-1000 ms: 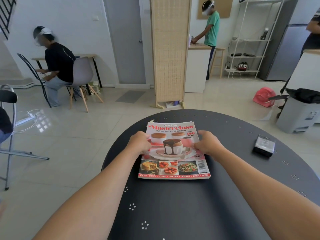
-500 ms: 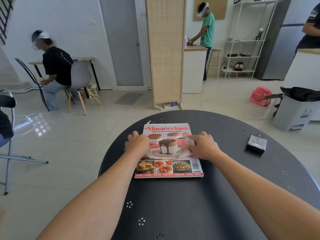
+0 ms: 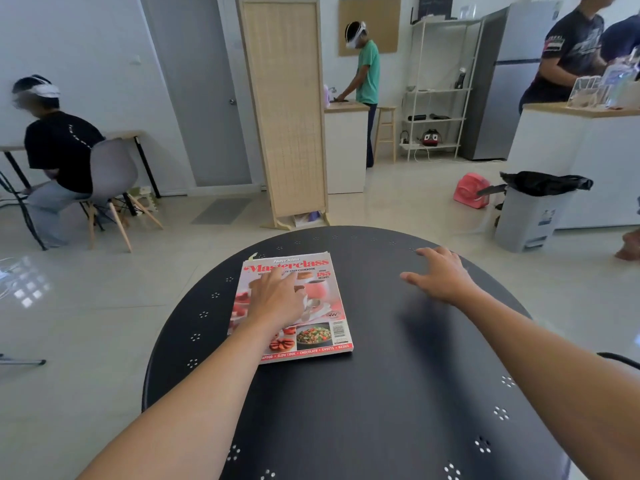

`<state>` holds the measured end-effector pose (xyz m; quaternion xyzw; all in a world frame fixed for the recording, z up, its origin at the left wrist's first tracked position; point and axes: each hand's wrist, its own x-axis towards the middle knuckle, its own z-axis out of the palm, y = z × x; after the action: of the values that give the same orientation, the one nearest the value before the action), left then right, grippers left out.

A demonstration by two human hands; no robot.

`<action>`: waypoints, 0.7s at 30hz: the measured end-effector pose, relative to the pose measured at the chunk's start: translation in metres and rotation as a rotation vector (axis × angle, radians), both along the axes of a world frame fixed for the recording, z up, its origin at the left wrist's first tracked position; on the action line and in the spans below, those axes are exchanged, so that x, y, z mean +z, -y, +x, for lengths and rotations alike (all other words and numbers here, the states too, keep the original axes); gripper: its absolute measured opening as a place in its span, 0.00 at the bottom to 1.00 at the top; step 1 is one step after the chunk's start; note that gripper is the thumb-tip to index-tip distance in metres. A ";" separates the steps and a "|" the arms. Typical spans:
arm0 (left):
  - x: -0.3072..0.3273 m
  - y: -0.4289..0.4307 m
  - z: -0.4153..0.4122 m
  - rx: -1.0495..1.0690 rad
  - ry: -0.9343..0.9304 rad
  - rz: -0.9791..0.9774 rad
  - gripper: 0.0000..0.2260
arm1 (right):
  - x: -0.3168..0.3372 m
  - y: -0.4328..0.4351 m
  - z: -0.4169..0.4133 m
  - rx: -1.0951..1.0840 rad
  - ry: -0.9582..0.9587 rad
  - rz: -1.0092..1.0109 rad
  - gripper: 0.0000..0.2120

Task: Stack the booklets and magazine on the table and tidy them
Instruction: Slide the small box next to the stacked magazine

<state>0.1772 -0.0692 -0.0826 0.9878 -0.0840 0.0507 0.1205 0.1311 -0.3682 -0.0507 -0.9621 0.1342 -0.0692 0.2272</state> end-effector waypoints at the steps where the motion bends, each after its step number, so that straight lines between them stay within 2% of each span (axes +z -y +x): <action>1: -0.001 0.006 -0.001 -0.019 0.001 -0.001 0.24 | 0.000 0.009 -0.001 -0.014 -0.007 0.008 0.35; 6: -0.009 0.033 -0.005 -0.058 -0.016 -0.032 0.24 | -0.005 0.046 -0.006 -0.069 -0.030 0.047 0.38; 12: -0.019 0.046 -0.006 -0.093 0.037 0.051 0.19 | -0.018 0.067 -0.002 -0.063 -0.119 0.069 0.41; 21: -0.031 0.047 -0.010 -0.085 0.102 0.038 0.17 | -0.025 0.076 0.006 -0.009 -0.166 0.054 0.39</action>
<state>0.1675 -0.1161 -0.1132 0.9817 -0.1327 0.0943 0.0992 0.1368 -0.4441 -0.0755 -0.9573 0.1590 0.0136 0.2409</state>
